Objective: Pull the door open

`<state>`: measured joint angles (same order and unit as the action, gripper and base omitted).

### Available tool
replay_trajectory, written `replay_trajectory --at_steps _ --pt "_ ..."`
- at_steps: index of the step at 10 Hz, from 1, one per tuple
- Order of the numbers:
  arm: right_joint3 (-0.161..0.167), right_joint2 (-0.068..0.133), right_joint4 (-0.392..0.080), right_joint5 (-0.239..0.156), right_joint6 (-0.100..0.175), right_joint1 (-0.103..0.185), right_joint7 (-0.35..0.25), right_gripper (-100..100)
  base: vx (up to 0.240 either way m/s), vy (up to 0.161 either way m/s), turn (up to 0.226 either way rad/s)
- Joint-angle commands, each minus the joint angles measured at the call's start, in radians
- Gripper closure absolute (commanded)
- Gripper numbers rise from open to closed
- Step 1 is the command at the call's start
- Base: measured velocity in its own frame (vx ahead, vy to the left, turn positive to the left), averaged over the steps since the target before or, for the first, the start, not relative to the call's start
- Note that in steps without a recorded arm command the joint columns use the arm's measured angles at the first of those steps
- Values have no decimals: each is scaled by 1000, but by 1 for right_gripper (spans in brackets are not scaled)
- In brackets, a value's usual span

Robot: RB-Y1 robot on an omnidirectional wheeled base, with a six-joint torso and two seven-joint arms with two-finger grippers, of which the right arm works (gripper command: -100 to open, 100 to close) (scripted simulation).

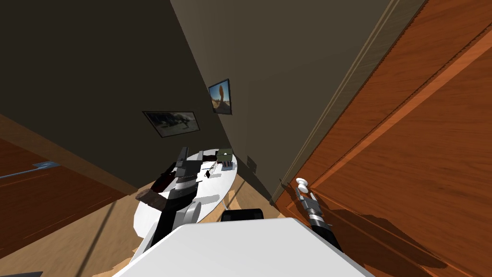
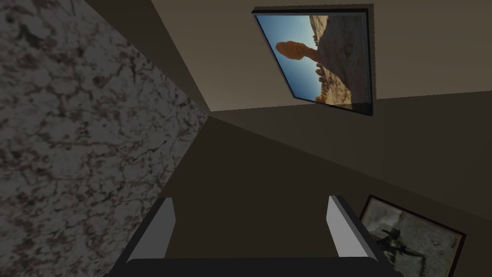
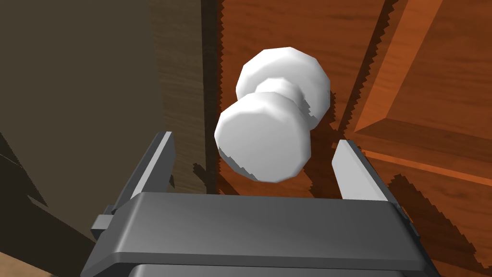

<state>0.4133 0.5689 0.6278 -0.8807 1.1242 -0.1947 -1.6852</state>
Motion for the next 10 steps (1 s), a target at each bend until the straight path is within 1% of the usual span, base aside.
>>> replay_trajectory --at_steps 1,6,7,8,10 --pt "0 0 0 0 0 0 0 -100 10 -15 42" --pt "0 0 0 0 0 0 0 -100 1 -2 4" --pt "14 4 -10 20 15 2 -18 -100 -7 10 -28" --pt "18 6 -13 26 20 2 -24 -100 -8 12 -33" --pt "18 6 -13 26 20 2 -24 -100 2 -2 6"
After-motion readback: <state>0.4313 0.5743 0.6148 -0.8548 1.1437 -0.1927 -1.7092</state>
